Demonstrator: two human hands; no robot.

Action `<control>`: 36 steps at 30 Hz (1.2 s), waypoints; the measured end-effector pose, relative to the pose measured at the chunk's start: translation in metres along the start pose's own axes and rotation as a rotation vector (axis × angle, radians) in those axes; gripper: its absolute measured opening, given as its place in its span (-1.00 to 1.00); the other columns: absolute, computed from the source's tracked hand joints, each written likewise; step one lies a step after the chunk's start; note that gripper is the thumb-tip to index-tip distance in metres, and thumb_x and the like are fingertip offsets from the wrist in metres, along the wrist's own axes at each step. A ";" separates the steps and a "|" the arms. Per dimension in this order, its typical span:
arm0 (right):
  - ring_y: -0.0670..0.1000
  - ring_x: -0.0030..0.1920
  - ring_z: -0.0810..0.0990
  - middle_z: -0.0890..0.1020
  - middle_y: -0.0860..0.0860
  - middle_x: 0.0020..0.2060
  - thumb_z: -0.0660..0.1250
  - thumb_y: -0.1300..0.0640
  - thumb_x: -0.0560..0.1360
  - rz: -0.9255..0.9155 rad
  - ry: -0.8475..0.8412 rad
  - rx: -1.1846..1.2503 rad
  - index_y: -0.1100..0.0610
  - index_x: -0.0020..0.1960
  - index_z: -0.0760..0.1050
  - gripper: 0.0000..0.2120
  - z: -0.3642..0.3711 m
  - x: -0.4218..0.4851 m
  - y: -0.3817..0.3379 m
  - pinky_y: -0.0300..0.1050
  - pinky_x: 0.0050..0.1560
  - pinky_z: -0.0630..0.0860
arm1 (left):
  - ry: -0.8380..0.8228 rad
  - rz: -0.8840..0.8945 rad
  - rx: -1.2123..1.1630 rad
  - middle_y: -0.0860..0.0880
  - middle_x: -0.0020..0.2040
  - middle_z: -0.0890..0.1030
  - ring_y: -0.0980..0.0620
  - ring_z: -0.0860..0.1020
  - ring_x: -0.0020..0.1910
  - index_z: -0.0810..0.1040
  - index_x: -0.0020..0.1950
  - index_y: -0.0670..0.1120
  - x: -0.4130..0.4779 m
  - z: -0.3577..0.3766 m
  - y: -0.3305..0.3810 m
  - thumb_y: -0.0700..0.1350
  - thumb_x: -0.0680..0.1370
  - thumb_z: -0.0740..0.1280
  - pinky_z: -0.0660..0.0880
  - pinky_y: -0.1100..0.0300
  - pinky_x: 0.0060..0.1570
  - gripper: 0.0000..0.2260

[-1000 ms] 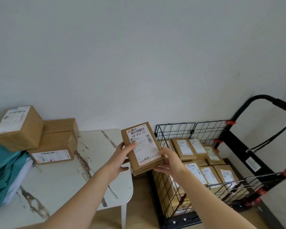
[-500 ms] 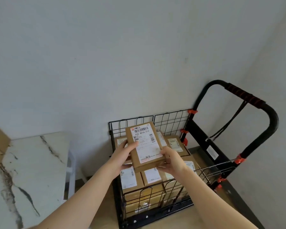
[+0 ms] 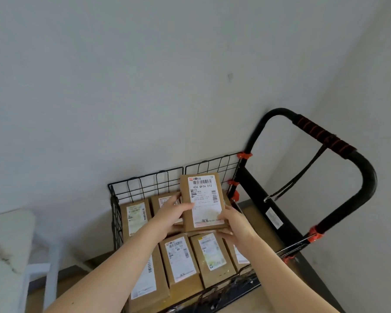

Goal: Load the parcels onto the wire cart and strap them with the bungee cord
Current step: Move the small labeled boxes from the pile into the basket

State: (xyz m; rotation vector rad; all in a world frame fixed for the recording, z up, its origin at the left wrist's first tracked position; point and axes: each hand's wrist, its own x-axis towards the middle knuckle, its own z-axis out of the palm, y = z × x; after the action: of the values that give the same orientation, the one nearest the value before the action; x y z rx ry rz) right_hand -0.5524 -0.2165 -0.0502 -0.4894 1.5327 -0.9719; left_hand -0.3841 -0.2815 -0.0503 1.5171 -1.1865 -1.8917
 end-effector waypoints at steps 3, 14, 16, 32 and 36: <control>0.10 0.08 0.59 0.61 0.12 0.09 0.19 0.34 0.50 -0.004 0.058 -0.012 0.00 0.20 0.42 -0.64 -0.009 0.023 -0.019 -0.08 -0.01 0.56 | -0.052 -0.007 0.014 0.12 -0.02 0.58 0.18 0.51 -0.09 0.27 0.43 0.10 0.026 0.014 0.015 -0.19 0.54 0.32 0.50 0.17 -0.21 -0.50; 0.05 0.08 0.55 0.57 0.09 0.14 0.20 0.38 0.49 0.066 0.125 -0.127 0.04 0.40 0.34 -0.47 -0.054 0.122 -0.056 0.03 0.16 0.51 | -0.096 -0.069 0.128 0.08 0.31 0.47 0.04 0.44 0.23 0.15 0.49 0.14 0.110 0.051 0.041 -0.21 0.53 0.32 0.44 0.03 0.19 -0.38; 0.06 0.10 0.55 0.58 0.08 0.14 0.20 0.38 0.49 0.066 0.096 -0.158 0.03 0.41 0.34 -0.46 -0.066 0.142 -0.061 0.03 0.17 0.51 | -0.056 -0.068 0.152 0.07 0.29 0.44 0.02 0.41 0.27 0.14 0.50 0.12 0.127 0.062 0.046 -0.21 0.54 0.31 0.43 0.02 0.21 -0.39; 0.03 0.06 0.61 0.60 0.04 0.12 0.19 0.40 0.48 0.279 -0.097 -0.334 -0.02 0.41 0.33 -0.43 -0.115 0.328 -0.014 -0.03 0.05 0.59 | 0.159 -0.309 0.285 -0.06 0.23 0.54 -0.02 0.53 0.07 0.27 0.45 -0.02 0.288 0.108 -0.011 -0.23 0.54 0.27 0.45 0.26 -0.15 -0.51; 0.01 0.11 0.59 0.60 0.01 0.16 0.17 0.40 0.47 0.325 -0.164 -0.425 0.01 0.40 0.35 -0.43 -0.113 0.354 0.009 -0.03 0.13 0.57 | 0.134 -0.383 0.313 -0.06 0.15 0.60 -0.05 0.59 0.03 0.36 0.38 -0.06 0.304 0.107 -0.033 -0.25 0.53 0.26 0.50 0.22 -0.18 -0.58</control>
State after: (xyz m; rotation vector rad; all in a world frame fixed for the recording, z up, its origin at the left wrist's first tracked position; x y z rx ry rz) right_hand -0.7341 -0.4493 -0.2750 -0.5786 1.6088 -0.3450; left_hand -0.5710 -0.4608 -0.2447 2.1352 -1.2434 -1.8551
